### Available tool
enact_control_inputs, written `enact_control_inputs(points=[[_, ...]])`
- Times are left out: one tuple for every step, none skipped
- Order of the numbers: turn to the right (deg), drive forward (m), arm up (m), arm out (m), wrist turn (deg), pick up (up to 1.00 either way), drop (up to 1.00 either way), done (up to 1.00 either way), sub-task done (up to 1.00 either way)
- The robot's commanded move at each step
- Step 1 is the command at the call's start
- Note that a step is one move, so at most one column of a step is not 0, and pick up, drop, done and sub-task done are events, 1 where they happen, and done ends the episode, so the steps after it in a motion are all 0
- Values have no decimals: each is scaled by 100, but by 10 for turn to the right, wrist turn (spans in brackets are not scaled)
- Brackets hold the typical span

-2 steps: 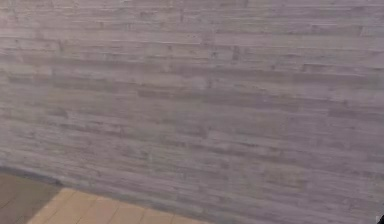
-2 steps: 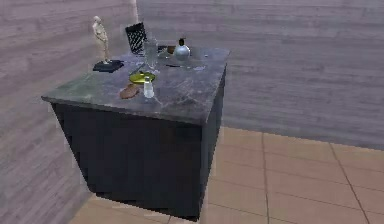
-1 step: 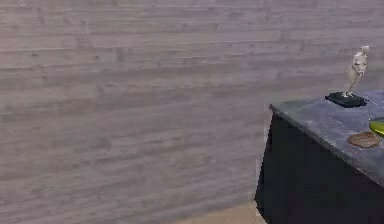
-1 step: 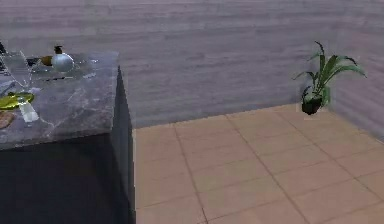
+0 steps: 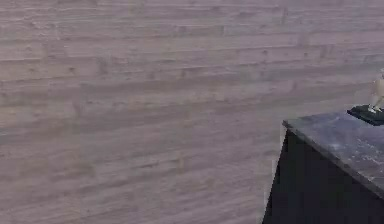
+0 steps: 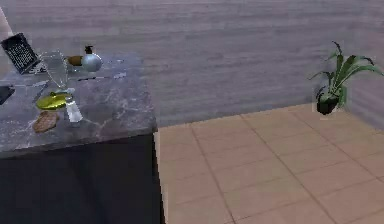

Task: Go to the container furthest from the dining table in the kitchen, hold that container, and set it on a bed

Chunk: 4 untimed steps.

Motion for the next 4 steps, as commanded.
enact_control_inputs(points=[[270, 0, 0, 0, 0, 0, 0, 0, 0], [0, 20, 0, 0, 0, 0, 0, 0, 0], [-450, 0, 0, 0, 0, 0, 0, 0, 0], [-90, 0, 0, 0, 0, 0, 0, 0, 0]])
